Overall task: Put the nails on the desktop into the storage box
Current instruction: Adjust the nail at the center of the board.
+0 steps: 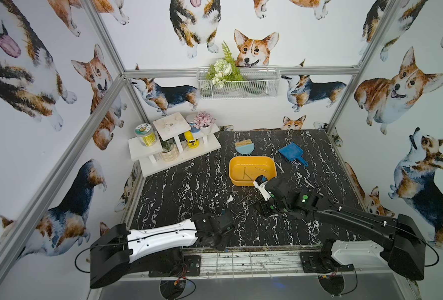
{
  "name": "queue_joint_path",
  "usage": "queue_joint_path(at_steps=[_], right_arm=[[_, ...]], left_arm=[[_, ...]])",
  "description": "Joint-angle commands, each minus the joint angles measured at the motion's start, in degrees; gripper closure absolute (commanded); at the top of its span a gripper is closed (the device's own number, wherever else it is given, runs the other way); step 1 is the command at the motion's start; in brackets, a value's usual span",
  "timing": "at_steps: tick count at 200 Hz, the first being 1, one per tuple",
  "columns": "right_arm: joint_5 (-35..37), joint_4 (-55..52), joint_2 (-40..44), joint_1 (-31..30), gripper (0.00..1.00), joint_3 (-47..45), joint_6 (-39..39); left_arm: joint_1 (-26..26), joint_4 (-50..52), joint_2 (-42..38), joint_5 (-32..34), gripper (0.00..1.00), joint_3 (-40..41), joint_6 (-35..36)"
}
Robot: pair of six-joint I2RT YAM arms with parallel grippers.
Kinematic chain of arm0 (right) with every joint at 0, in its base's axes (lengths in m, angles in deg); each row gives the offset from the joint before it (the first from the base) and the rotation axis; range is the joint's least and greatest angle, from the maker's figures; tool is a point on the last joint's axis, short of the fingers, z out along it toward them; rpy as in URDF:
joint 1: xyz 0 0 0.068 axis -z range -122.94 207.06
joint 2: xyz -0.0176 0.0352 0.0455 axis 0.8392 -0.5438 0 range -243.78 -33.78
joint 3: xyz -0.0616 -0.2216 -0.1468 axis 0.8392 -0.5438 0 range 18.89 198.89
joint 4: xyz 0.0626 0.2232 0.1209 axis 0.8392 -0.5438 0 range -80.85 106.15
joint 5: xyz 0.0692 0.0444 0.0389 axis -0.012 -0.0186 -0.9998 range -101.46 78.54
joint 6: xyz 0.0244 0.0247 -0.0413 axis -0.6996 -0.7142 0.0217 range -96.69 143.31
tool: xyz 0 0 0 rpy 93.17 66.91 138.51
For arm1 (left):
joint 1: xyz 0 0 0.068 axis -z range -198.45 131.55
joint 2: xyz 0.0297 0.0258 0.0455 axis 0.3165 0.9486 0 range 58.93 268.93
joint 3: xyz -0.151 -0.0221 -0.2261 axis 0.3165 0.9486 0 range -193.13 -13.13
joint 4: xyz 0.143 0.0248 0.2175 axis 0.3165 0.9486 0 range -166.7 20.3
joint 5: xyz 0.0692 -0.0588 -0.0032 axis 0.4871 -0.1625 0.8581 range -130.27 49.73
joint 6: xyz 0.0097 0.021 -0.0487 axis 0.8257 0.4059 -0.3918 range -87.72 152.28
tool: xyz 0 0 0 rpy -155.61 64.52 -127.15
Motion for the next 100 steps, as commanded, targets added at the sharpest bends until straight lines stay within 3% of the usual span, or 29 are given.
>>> queue_joint_path(at_steps=[1, 100], right_arm=[[0.46, 1.20, 0.01, 0.02, 0.59, 0.40, 0.56], [1.34, 0.50, 1.44, 0.01, 0.59, -0.04, 0.92]], left_arm=[[0.55, -0.53, 0.34, -1.10, 0.73, 0.80, -1.75], [1.65, -3.19, 6.55, -3.49, 0.79, 1.40, -2.04]])
